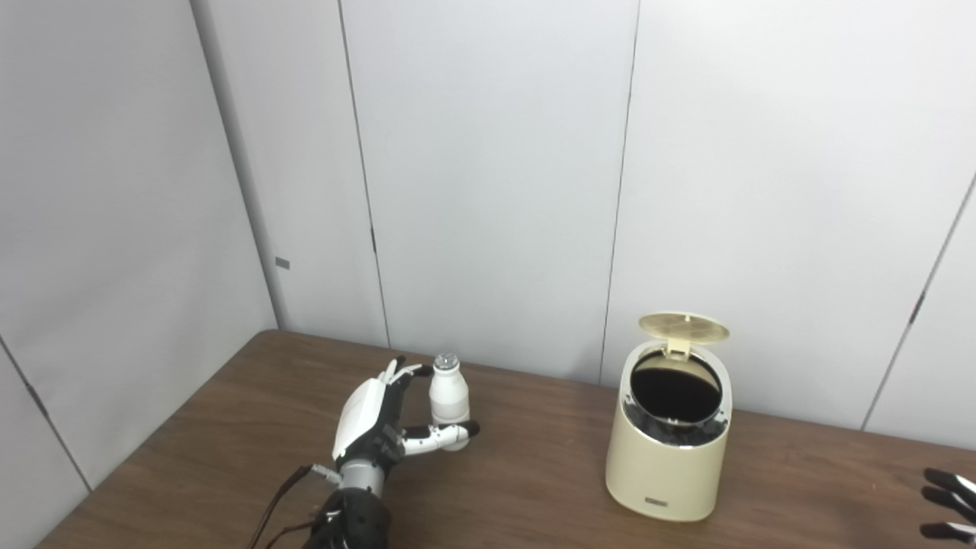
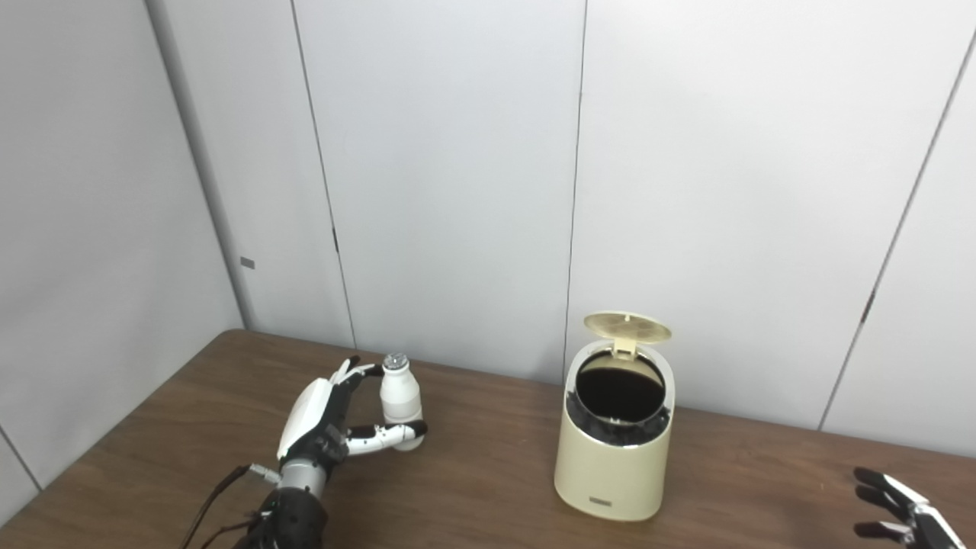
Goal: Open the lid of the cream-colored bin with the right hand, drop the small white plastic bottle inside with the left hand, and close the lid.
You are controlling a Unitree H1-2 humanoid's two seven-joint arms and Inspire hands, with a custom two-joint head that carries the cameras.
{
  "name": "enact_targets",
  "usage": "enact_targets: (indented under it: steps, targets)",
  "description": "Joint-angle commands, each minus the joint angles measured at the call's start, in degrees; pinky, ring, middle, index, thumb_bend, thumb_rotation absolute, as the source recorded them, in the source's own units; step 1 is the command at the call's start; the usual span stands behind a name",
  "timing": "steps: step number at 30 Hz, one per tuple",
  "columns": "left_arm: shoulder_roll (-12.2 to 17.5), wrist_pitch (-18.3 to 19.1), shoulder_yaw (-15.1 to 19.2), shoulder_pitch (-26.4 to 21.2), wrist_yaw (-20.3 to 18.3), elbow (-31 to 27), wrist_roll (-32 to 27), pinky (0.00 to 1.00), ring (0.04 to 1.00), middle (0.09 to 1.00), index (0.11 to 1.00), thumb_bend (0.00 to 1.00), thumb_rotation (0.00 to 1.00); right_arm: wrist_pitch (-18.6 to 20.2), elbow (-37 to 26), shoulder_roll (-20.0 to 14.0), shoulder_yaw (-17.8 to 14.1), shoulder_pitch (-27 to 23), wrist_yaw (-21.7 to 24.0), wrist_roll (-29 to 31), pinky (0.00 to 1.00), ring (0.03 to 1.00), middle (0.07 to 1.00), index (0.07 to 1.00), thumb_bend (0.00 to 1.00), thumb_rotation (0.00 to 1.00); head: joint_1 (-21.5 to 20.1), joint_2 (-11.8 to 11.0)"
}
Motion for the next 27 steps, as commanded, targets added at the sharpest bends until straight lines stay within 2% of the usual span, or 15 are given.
enact_targets:
  steps: [1,4,6,10,15,18,20,24,27]
  targets:
    - [1.03,-1.20,-0.26,-2.63,0.29,-0.03,-0.24,0.89,1.000,0.997,0.835,1.00,0.38,-1.86,1.06,-0.05,-0.46,3.59,0.00,-1.64,0.53,0.724,0.772,0.726,0.93,0.77,-0.02,0.08]
    - [1.06,-1.83,-0.57,-2.66,0.70,0.38,-0.13,0.91,1.000,0.975,0.829,1.00,0.37,-1.87,0.65,0.08,-0.60,3.77,0.40,-1.30,0.48,0.692,0.760,0.722,0.93,0.76,-0.22,0.17]
    - [1.16,-2.39,-0.89,-2.77,1.04,0.90,0.06,0.97,1.000,0.951,0.825,1.00,0.38,-1.86,0.34,0.25,-0.70,3.86,0.79,-0.84,0.52,0.715,0.763,0.723,0.92,0.74,-0.28,0.20]
    - [0.91,-3.25,-0.83,-3.10,1.62,2.05,-0.70,0.96,1.000,0.966,0.829,1.00,0.37,-1.90,-0.44,1.02,-1.41,4.02,1.78,-0.58,0.52,0.710,0.763,0.711,0.91,0.71,-0.57,0.20]
    - [1.22,-4.22,-1.61,-3.53,2.35,3.55,0.15,1.00,0.958,0.883,0.820,1.00,0.34,-1.85,-1.87,1.74,-2.20,4.42,3.27,-1.15,0.53,0.726,0.767,0.717,0.89,0.70,-1.02,0.24]
    - [1.57,-4.79,-2.57,-3.82,3.23,4.45,1.42,1.00,0.927,0.811,0.800,1.00,0.29,-1.70,-3.08,2.19,-2.91,4.73,3.97,-2.07,0.54,0.730,0.776,0.731,0.87,0.71,-1.12,0.29]
    - [1.23,-6.16,-2.50,-4.10,4.99,5.59,1.50,1.00,0.886,0.762,0.765,0.94,0.24,-1.39,-3.87,2.58,-3.44,4.94,4.63,-2.18,0.52,0.714,0.775,0.731,0.86,0.71,-1.22,0.30]
    - [-0.11,-9.92,-1.23,-4.94,9.87,8.83,0.58,1.00,0.838,0.728,0.719,0.88,0.18,-1.09,-4.80,3.44,-4.44,5.23,5.67,-2.50,0.54,0.724,0.773,0.728,0.85,0.69,-1.30,0.48]
    - [-1.55,-14.56,0.42,-5.60,14.94,11.69,-0.66,1.00,0.754,0.673,0.655,0.85,0.09,-0.59,-5.82,4.09,-4.98,5.49,6.78,-2.48,0.55,0.730,0.774,0.728,0.83,0.67,-1.42,0.55]
